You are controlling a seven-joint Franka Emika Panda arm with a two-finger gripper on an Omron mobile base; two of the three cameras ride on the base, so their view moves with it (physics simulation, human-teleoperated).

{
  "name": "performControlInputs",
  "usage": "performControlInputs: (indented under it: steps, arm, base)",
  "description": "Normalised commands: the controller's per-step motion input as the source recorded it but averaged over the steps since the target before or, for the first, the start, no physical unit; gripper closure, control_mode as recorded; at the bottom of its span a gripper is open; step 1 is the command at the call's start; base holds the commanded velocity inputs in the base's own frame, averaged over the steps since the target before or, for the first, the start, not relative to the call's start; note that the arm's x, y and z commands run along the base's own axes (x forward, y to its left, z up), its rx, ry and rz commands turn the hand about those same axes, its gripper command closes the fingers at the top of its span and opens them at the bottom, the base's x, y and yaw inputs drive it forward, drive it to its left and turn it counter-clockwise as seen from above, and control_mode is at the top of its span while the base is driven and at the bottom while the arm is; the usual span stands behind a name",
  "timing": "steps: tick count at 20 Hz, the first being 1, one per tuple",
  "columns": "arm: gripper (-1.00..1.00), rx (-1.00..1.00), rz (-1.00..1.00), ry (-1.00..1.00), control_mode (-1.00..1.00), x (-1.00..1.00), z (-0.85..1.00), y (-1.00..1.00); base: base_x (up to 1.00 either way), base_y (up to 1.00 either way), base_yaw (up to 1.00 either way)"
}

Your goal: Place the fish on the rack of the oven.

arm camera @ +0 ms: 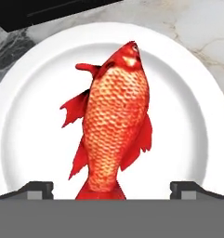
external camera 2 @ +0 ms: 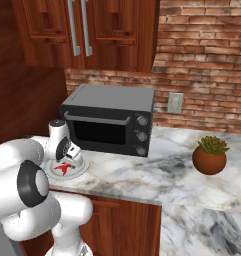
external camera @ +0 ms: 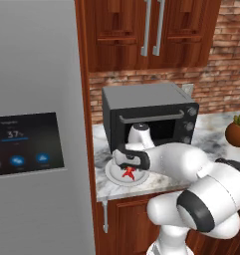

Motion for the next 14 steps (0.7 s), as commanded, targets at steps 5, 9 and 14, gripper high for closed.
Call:
performControlInputs:
  steps: [5,9,14]
  arm:
    - [-1.00,0.00,0.00,0.00,-1.00,0.16,-0.27,0.00]
    - [-1.00,0.00,0.00,0.03,-1.00,0.03,-0.38,0.00]
    - [-1.00,0.00,0.00,0.02,-1.00,0.01,-0.22,0.00]
  base:
    - [0.00,0.00,0.00]
    - [0.00,0.00,0.00]
    - [0.00,0.00,0.00]
